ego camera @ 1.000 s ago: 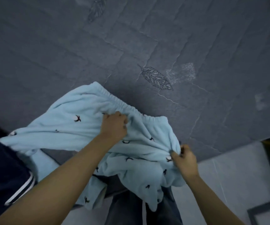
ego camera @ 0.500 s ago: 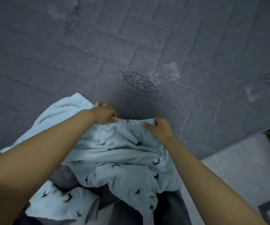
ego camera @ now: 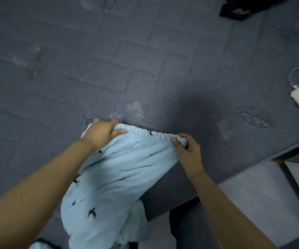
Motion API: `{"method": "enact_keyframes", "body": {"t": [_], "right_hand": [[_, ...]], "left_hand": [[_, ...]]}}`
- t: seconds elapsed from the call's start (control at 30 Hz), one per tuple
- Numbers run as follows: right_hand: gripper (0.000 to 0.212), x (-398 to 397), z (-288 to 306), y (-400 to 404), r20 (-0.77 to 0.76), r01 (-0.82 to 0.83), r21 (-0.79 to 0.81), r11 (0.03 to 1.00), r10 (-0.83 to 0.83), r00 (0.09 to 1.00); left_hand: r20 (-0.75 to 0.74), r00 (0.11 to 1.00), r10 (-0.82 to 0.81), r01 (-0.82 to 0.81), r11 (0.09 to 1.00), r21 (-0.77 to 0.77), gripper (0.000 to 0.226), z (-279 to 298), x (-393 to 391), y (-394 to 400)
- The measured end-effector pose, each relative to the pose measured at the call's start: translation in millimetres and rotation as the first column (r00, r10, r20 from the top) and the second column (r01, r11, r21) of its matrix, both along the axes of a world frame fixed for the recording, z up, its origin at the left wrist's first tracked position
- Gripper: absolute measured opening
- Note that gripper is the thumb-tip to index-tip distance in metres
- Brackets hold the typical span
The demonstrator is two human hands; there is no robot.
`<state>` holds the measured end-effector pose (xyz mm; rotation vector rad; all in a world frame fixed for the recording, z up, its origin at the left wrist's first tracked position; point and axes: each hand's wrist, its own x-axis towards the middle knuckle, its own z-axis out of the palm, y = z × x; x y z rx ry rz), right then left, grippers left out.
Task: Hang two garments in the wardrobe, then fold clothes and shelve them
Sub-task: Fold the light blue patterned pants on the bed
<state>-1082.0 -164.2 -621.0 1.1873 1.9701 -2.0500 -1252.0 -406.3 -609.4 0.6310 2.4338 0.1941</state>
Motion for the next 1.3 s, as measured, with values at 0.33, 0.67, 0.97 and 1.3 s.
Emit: {"method": "enact_keyframes", "body": {"t": [0.33, 0.67, 0.97, 1.3], "right_hand": [[0.006, -43, 31, 287, -0.104, 0.241, 0.144, 0.96, -0.228, 0.968], [0.018, -68, 15, 463, -0.052, 0.414, 0.277, 0.867, -0.417, 0.908], [0.073, -61, -27, 436, 0.535, -0.474, 0.656, 0.588, 0.081, 0.841], [0.044, -84, -7, 320, 0.236, -0.628, 0.621, 0.468, 0.652, 0.72]], "left_hand": [[-0.283, 0.955, -0.083, 0.149, 0.964, 0.221, 0.026, 11, -78, 355], [-0.323, 0.933, -0.156, 0.254, 0.923, 0.288, 0.028, 2, -104, 566], [-0.168, 0.981, -0.092, 0.122, 0.977, 0.175, 0.074, -64, -74, 517], [0.115, 0.902, 0.415, -0.43, 0.88, 0.199, 0.061, -46, -28, 322]]}}
